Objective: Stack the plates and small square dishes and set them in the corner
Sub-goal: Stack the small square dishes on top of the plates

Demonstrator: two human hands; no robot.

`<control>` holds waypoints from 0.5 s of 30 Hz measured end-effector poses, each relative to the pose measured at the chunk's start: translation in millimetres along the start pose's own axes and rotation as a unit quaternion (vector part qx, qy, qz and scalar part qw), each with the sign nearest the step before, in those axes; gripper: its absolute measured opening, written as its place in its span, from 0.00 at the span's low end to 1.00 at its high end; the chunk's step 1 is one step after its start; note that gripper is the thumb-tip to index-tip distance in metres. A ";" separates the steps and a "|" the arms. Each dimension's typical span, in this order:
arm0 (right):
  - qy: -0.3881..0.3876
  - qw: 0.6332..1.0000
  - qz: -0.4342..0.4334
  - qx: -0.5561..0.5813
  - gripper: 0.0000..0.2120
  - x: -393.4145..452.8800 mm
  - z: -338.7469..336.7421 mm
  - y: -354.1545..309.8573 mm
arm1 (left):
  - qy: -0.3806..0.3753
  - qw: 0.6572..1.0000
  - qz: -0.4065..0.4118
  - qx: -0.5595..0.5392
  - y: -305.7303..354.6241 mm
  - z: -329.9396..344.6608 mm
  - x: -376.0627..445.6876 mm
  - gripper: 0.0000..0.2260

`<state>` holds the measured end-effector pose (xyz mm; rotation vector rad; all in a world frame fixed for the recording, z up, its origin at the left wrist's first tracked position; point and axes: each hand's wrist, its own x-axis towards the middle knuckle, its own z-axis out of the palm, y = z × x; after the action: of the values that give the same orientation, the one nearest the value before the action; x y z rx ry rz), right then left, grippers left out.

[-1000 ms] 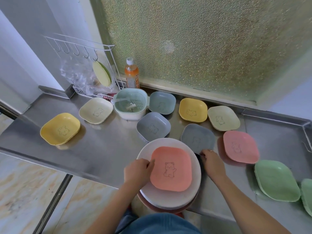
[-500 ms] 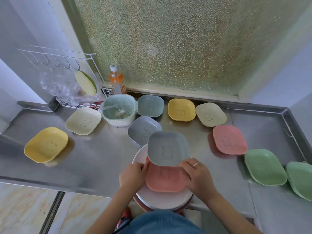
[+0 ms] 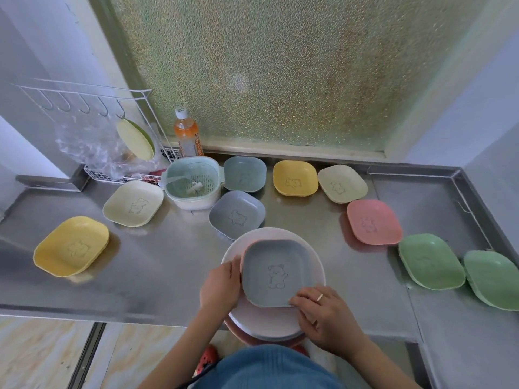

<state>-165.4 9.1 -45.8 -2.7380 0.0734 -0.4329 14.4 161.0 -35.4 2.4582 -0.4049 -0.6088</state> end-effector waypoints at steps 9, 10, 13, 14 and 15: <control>0.086 0.887 0.394 0.224 0.20 7.9 -1.5 14.0 | 0.045 0.984 -0.123 -0.120 -31.6 -7.1 9.1 0.19; 0.052 0.839 0.449 0.302 0.23 8.1 2.1 14.7 | -0.019 0.975 -0.138 -0.174 -36.0 -4.8 14.1 0.23; 0.004 0.737 0.511 0.442 0.32 4.1 16.3 8.4 | -0.155 0.918 -0.163 -0.326 -35.0 0.1 7.3 0.19; 0.010 0.736 0.507 0.448 0.30 2.4 19.1 4.4 | -0.175 0.913 -0.153 -0.336 -32.9 -0.2 2.5 0.15; 0.019 0.744 0.498 0.445 0.27 1.6 20.0 0.4 | -0.182 0.913 -0.140 -0.337 -34.3 2.3 0.5 0.14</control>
<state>-157.7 15.5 -63.2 -1.4216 0.9973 -0.1201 18.8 187.0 -57.5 1.7402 0.0376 -1.1210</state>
